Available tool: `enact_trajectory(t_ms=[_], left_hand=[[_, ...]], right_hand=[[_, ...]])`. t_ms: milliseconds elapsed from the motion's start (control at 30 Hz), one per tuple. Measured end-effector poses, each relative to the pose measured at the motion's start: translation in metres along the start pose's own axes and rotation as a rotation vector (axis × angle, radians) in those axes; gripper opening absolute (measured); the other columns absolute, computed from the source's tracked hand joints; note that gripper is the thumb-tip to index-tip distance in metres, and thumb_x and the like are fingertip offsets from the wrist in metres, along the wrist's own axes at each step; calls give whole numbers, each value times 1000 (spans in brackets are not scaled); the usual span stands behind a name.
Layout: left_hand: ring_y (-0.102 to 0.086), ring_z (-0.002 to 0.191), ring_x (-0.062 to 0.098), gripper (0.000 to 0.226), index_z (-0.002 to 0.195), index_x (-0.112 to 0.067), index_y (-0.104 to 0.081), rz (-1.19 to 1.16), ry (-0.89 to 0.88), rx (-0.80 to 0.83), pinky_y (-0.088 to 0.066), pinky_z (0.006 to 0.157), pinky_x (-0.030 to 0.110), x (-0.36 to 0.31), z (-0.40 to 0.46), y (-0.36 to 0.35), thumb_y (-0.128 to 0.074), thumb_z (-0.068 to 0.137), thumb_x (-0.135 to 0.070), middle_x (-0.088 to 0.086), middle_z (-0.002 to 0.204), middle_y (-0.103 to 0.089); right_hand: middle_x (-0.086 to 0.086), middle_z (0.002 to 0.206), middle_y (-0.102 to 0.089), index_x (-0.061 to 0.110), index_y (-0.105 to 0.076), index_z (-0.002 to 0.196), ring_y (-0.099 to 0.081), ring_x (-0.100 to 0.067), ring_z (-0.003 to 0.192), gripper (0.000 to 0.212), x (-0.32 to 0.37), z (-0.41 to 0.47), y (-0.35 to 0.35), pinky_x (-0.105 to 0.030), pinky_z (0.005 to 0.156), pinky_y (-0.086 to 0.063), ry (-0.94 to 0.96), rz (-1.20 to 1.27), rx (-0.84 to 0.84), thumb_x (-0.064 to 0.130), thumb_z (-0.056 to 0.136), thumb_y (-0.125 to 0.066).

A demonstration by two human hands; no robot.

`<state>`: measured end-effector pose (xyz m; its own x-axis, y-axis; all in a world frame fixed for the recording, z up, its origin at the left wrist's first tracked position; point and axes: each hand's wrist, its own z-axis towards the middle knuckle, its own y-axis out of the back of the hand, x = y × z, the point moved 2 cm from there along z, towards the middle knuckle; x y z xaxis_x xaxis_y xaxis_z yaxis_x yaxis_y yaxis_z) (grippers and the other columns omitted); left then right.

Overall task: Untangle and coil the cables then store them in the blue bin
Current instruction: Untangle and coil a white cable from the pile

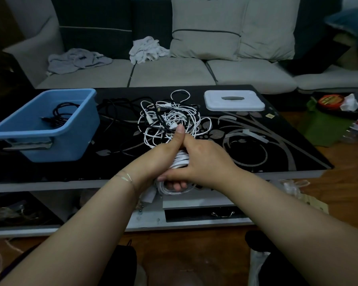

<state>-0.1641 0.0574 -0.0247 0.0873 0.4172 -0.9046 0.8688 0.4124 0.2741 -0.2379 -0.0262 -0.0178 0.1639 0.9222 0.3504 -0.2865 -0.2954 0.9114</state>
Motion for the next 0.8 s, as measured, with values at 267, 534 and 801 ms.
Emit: enact_trajectory(t_ms=[267,534,801], left_hand=[[-62,45,25,80,83,-7,-72,-113,-21,-140,-50,41,23,-1,5,-3,-31,83,-76,18,62,-67],[-60,64,20,69,78,5,-69,69,-273,-446,-47,66,33,-2,15,10,-40,95,-55,19,70,-67],[-64,74,27,87,101,-18,-66,158,-492,-173,-53,65,42,-7,4,19,-19,75,-86,11,91,-70]], right_hand=[[2,105,-66,20,-43,123,-60,-22,97,92,-6,3,6,-29,69,-33,-22,-48,-1,81,57,-61],[2,98,-67,24,-44,102,-62,-25,95,67,-13,1,10,-31,68,-35,-95,-7,-103,75,62,-60],[6,80,-63,25,-50,81,-59,-18,78,58,-30,1,18,-34,64,-45,-348,286,-239,79,59,-57]])
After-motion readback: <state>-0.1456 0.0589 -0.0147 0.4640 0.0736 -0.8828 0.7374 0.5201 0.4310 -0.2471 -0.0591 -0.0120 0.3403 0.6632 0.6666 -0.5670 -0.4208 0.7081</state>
